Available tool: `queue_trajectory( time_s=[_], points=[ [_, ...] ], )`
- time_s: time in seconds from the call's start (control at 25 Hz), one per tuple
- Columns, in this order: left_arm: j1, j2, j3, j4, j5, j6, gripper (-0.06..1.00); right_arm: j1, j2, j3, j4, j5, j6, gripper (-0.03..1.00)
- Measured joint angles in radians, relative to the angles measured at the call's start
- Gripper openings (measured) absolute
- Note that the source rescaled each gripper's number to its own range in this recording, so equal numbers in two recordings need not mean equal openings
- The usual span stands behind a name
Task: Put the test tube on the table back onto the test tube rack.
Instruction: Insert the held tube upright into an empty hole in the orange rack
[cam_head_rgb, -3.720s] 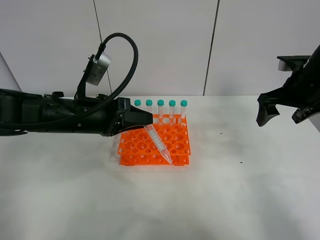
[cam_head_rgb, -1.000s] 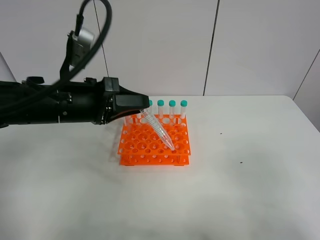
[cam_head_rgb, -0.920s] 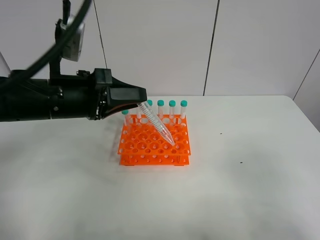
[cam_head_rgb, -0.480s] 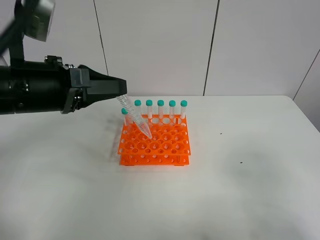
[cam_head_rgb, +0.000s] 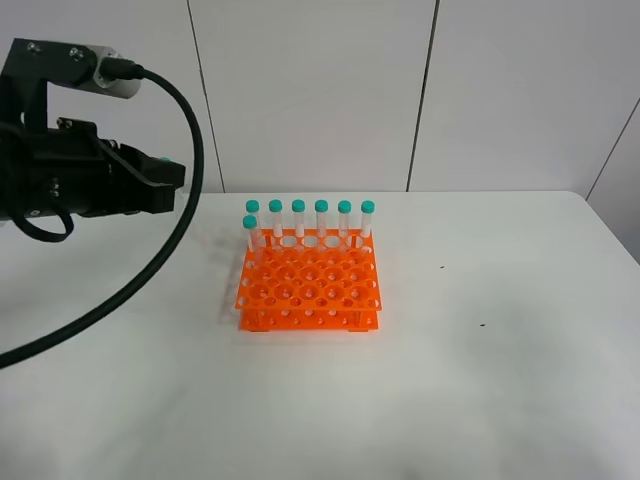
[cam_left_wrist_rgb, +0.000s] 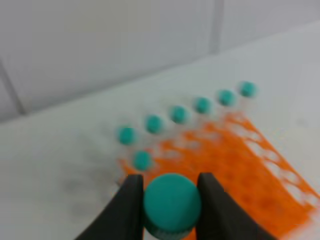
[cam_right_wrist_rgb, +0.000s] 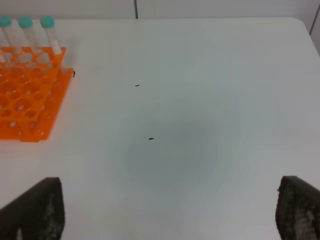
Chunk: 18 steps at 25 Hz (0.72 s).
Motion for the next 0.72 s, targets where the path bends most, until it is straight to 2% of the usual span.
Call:
queue_trajectory(
  time_s=[0.04, 0.12, 0.24, 0.32, 0.44, 0.72],
  points=[
    [0.000, 0.007, 0.000, 0.111, -0.043, -0.102, 0.00, 0.000, 0.000, 0.000, 0.000, 0.000, 0.000, 0.92],
    [0.000, 0.035, 0.000, 0.283, -0.127, -0.268, 0.00, 0.000, 0.000, 0.000, 0.000, 0.000, 0.000, 0.92],
    [-0.001, 0.114, 0.000, 0.427, -0.239, -0.423, 0.00, 0.000, 0.000, 0.000, 0.001, 0.000, 0.000, 0.92],
    [-0.006, 0.169, 0.000, 0.462, -0.301, -0.468, 0.00, 0.000, 0.000, 0.000, 0.001, 0.000, 0.000, 0.92],
    [-0.034, 0.229, 0.000, 0.473, -0.334, -0.488, 0.00, 0.000, 0.000, 0.000, 0.001, 0.000, 0.000, 0.92],
    [-0.183, 0.295, -0.009, 0.477, -0.401, -0.481, 0.00, 0.000, 0.000, 0.000, 0.001, 0.000, 0.000, 0.92]
  ],
)
